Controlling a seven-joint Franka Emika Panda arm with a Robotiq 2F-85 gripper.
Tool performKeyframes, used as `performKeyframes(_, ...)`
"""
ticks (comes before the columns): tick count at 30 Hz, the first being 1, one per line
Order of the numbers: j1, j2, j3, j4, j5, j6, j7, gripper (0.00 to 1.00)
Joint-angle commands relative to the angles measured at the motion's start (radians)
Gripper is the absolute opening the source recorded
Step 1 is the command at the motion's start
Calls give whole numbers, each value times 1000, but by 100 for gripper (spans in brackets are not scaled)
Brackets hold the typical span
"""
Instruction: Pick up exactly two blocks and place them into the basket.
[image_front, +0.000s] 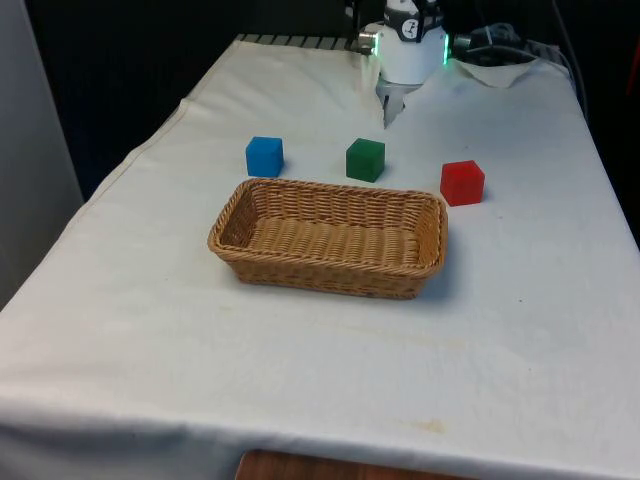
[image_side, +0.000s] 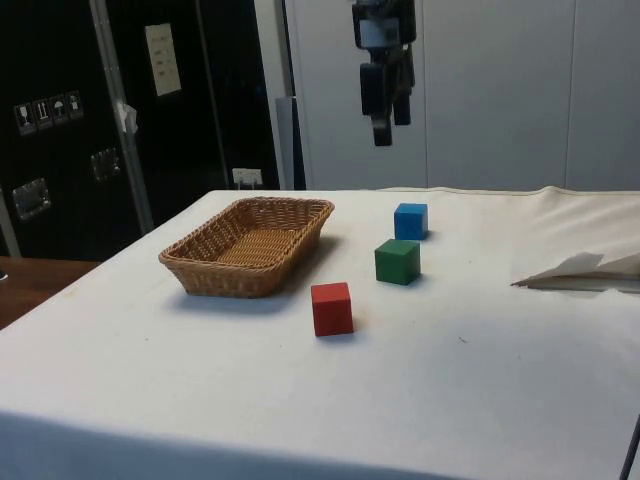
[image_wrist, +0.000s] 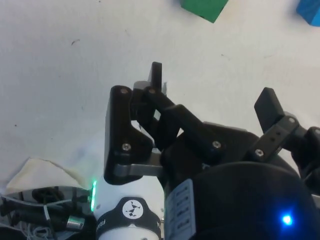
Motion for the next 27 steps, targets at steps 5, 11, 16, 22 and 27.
performKeyframes(5, -2, 33, -10, -20, -1, 48, 50, 100)
performKeyframes(11, -1, 65, -19, -33, 2, 82, 90, 100)
performKeyframes(16, -1, 100, -30, -49, 3, 126, 122, 100)
performKeyframes(22, 0, 150, -50, -70, 4, 195, 138, 100)
performKeyframes(27, 0, 191, -72, -86, 11, 260, 133, 100)
